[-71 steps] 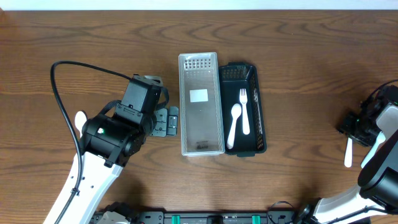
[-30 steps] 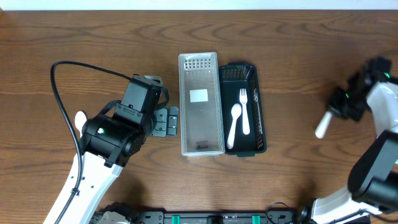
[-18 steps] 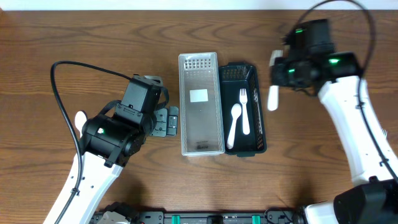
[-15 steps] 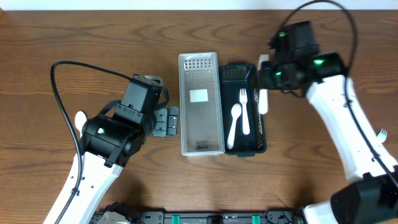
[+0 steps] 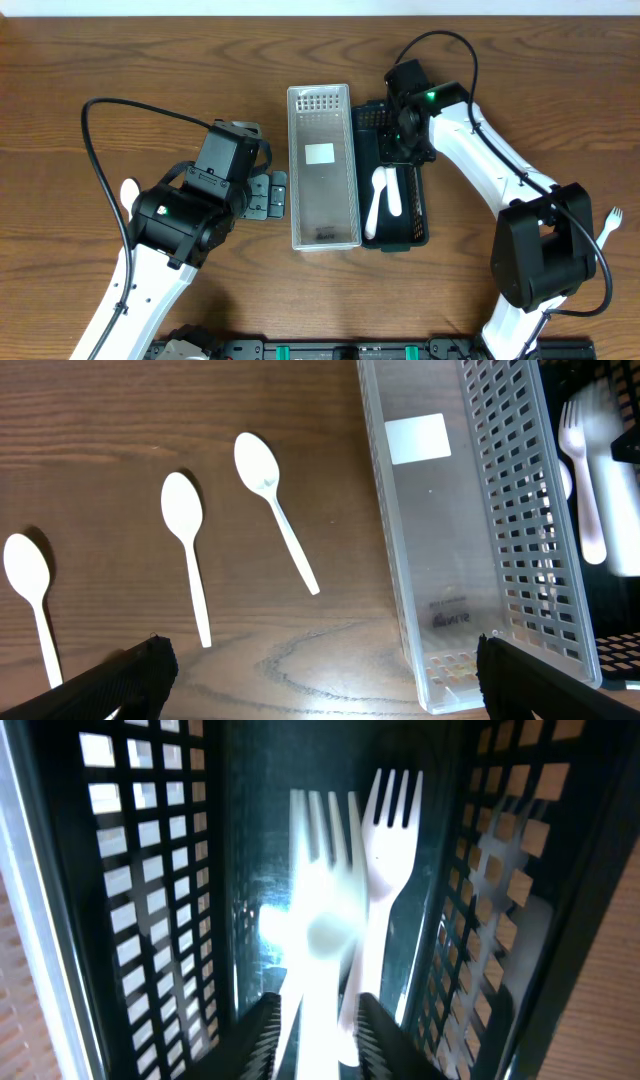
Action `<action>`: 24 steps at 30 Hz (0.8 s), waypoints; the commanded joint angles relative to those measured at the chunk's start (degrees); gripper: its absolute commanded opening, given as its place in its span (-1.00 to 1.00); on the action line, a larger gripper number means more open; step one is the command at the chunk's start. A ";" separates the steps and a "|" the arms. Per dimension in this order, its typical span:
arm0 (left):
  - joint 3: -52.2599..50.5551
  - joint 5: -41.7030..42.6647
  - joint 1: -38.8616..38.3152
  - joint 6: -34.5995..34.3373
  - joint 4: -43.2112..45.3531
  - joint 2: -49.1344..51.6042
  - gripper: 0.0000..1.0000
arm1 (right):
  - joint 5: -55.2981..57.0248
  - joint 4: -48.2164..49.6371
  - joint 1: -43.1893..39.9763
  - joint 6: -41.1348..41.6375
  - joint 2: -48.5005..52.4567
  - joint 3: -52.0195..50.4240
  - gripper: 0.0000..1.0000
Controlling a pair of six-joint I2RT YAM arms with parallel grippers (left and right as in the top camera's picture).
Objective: Pack container
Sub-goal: 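Carry the fork into the black basket and release it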
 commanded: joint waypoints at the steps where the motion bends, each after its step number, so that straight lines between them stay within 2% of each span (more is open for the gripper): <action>1: -0.13 -0.72 0.24 0.15 -0.17 0.13 0.96 | 0.39 0.15 0.42 0.26 0.11 0.13 -0.37; 9: -0.13 -0.72 0.24 0.17 -0.17 0.13 0.96 | 2.14 -5.11 -0.90 0.33 -3.87 3.98 -0.35; 15: -0.13 -0.72 0.24 0.70 -0.17 0.13 0.96 | 11.10 -14.25 -10.27 5.51 -16.24 11.98 -0.26; 19: -0.13 -0.72 0.24 0.79 -0.17 0.13 0.96 | 11.80 -17.57 -22.73 9.62 -26.80 12.96 0.65; 21: -0.13 -0.72 0.24 0.79 -0.17 0.13 0.96 | 11.76 -19.67 -30.60 11.56 -30.62 12.79 0.82; 24: -0.13 -0.72 0.24 0.76 -0.17 0.13 0.96 | 11.58 -22.05 -42.73 10.80 -33.73 11.65 0.98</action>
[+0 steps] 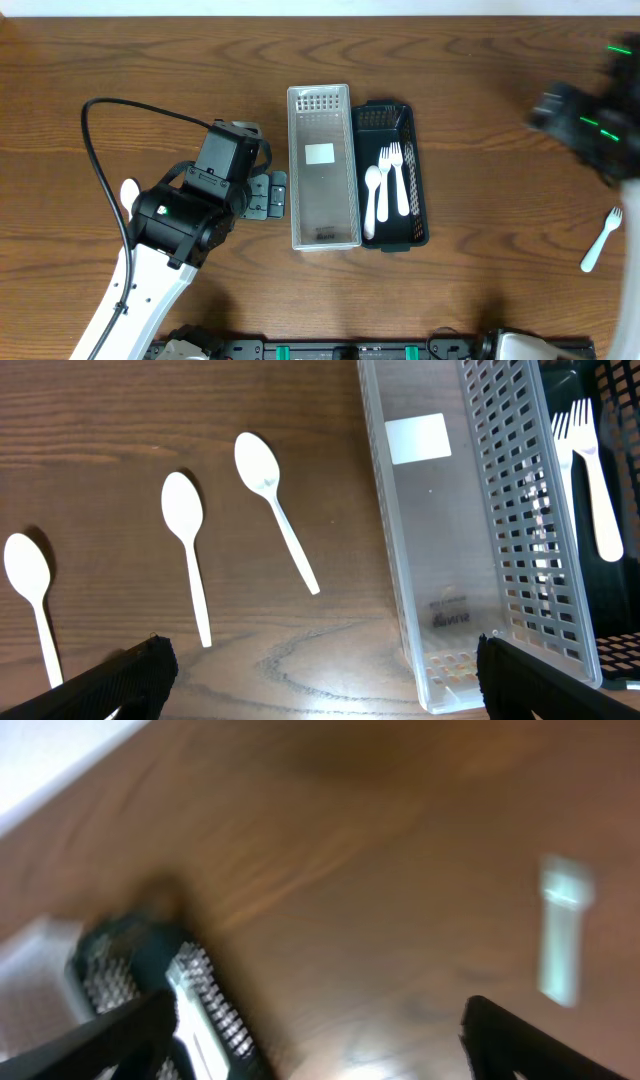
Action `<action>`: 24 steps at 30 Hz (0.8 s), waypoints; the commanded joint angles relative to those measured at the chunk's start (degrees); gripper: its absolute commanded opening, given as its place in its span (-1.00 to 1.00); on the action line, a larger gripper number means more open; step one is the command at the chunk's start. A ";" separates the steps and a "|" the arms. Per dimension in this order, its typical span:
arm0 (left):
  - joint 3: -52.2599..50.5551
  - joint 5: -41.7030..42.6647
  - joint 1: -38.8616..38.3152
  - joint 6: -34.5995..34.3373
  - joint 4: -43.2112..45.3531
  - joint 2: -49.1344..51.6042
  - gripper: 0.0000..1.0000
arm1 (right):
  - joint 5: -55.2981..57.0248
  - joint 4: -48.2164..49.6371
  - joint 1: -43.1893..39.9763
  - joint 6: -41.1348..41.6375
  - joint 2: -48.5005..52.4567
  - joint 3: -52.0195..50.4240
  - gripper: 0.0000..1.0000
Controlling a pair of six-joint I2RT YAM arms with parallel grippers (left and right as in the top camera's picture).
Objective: Pack container
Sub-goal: 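Carry the fork into the black basket and release it, then move the right gripper to the last white fork and grasp it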
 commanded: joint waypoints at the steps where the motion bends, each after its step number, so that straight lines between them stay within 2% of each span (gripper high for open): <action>1: -0.13 -0.70 0.24 0.70 -0.15 0.13 0.96 | 0.07 -1.79 -10.93 0.31 -0.92 -1.81 0.99; 5: -0.13 -0.70 0.24 0.70 -0.15 0.13 0.96 | -2.75 -0.66 -21.77 -6.14 0.85 -6.80 0.98; 12: -0.13 -0.70 0.24 0.72 -0.17 0.13 0.96 | -3.52 7.39 -30.84 -8.17 9.07 -18.27 0.98; 24: -0.13 -0.70 0.24 0.70 -0.66 0.13 0.96 | -4.96 16.70 -33.64 -14.86 27.19 -19.21 0.99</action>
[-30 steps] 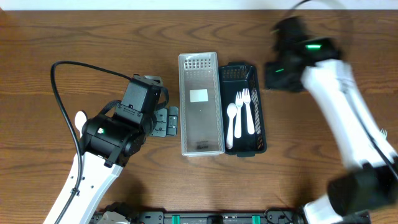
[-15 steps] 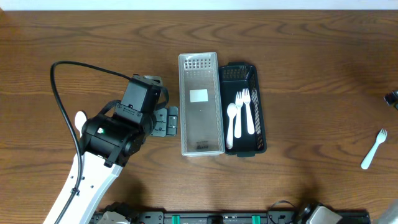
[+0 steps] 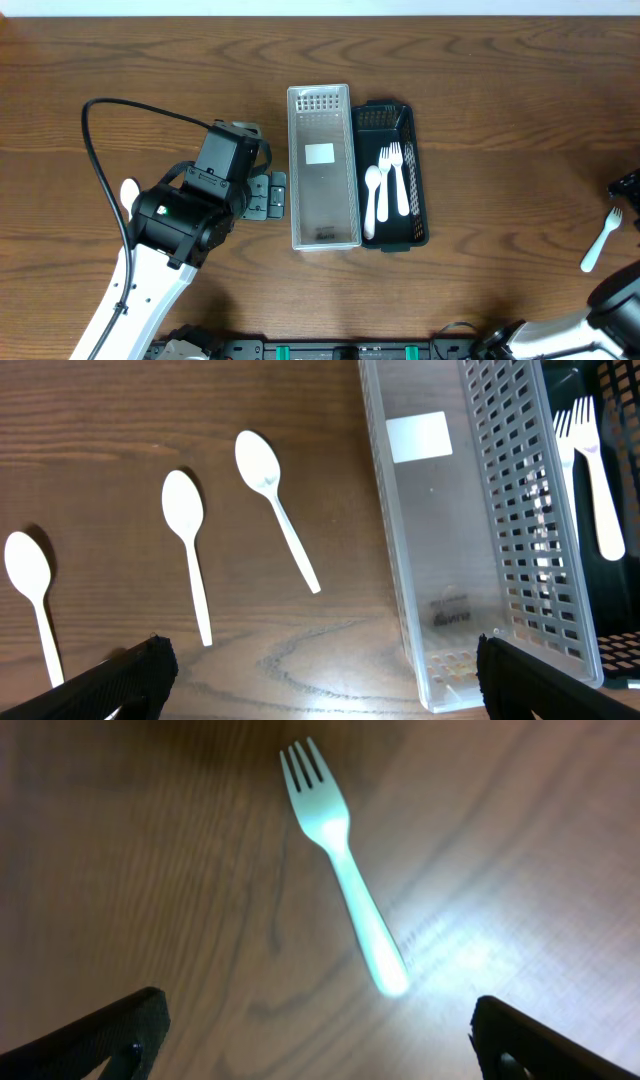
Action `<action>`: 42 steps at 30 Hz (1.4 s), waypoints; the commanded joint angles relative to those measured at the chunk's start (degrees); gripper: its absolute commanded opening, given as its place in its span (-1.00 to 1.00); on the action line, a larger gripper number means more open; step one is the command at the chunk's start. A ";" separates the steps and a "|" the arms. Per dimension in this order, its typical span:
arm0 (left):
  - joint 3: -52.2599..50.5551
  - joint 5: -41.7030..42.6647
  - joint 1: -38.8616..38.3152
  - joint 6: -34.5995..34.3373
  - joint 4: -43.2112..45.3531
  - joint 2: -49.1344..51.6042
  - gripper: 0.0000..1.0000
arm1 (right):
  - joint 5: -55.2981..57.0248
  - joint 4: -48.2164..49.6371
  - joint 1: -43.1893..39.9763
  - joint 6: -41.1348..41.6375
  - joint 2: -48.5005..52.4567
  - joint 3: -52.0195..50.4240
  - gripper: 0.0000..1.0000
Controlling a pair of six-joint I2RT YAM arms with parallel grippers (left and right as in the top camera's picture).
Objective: Pack container
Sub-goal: 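Move the right gripper to the last white fork and grasp it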
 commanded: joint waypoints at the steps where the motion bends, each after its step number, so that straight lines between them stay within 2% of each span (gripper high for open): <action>1: -0.13 -0.70 0.20 0.72 -0.35 0.13 0.96 | -1.05 1.55 -0.33 -5.16 3.54 0.13 0.98; 6: -0.13 -0.70 0.20 0.70 -0.37 0.13 0.96 | -2.91 4.24 -0.31 -11.58 7.58 0.13 0.98; 11: -0.13 -0.70 0.20 0.70 -0.37 0.13 0.96 | -3.30 6.10 -0.31 -14.40 10.45 0.11 0.98; 26: -0.13 -0.70 0.20 0.70 -0.33 0.13 0.96 | -3.30 13.62 -0.31 -19.15 13.05 0.00 0.91; 37: -0.13 -0.70 0.20 0.72 -0.28 0.13 0.96 | -3.28 14.64 -0.28 -21.05 17.09 -0.02 0.86; 40: -0.13 -0.70 0.20 0.70 -0.17 0.13 0.96 | -3.28 14.53 -0.28 -21.03 17.68 -0.04 0.78; 42: -0.13 -0.70 0.20 0.70 -0.11 0.13 0.96 | -3.28 14.32 -0.28 -21.03 17.94 -0.04 0.64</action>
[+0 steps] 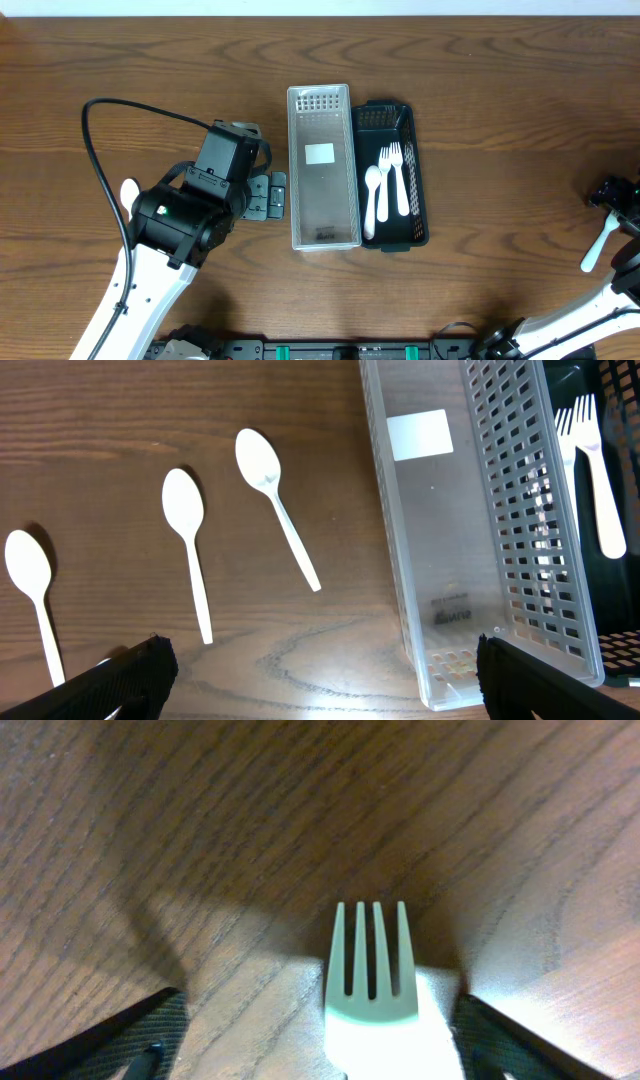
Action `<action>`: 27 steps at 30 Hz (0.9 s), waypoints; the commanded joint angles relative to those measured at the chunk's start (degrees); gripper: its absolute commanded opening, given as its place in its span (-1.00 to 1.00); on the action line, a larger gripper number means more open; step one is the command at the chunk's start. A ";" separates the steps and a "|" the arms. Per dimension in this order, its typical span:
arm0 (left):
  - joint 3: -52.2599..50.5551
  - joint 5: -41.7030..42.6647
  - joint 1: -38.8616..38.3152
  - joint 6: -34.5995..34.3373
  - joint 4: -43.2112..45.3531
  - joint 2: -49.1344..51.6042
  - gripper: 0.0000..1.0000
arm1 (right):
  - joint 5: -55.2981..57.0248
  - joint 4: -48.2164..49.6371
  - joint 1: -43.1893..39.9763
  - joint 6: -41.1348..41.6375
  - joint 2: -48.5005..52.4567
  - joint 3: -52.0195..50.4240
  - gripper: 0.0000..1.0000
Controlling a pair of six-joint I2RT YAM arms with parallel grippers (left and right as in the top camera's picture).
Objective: Pack container
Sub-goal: 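Move the right gripper to the last white fork and grasp it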
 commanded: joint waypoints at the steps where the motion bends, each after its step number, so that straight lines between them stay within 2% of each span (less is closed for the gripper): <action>1: -0.13 -0.70 0.20 0.70 -0.11 0.13 0.96 | -1.01 -0.48 -0.28 -0.59 2.19 -0.13 0.56; 4: -0.13 -0.70 0.20 0.70 -0.11 0.13 0.96 | -1.01 -0.74 -0.28 -0.57 2.19 -0.13 0.31; 8: -0.13 -0.70 0.20 0.70 -0.11 0.13 0.96 | -1.01 -1.11 -0.28 -0.55 2.19 -0.13 0.13; 27: -0.13 -0.70 0.20 0.70 -0.11 0.13 0.96 | -1.88 -1.57 -0.26 0.74 2.19 -0.13 -0.31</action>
